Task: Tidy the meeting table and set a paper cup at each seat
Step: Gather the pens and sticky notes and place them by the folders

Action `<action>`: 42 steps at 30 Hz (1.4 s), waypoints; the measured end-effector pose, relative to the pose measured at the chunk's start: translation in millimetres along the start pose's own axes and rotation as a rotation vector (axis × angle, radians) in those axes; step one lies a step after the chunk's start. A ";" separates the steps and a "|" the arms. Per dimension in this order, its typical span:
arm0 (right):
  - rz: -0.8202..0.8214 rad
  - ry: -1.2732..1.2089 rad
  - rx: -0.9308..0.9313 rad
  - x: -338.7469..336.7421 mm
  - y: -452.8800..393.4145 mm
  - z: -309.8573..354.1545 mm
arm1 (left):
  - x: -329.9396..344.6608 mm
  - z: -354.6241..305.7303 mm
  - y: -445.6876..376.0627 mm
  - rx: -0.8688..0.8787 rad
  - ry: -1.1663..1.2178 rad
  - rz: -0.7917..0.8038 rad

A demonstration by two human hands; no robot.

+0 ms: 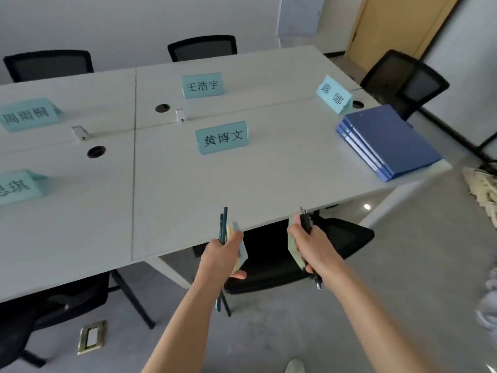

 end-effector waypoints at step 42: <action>0.259 0.427 0.213 -350.0 -386.6 -18.8 | 311.5 -220.0 -329.8 -0.331 -0.399 -0.295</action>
Point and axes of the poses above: each hand's wrist, its own y-axis away from the middle knuckle, its own x-axis out of the palm, z = x × y, the point moved 5 cm from there along -y, towards the middle knuckle, and after that the axes turned 11 degrees about z, right-handed, at the moved point
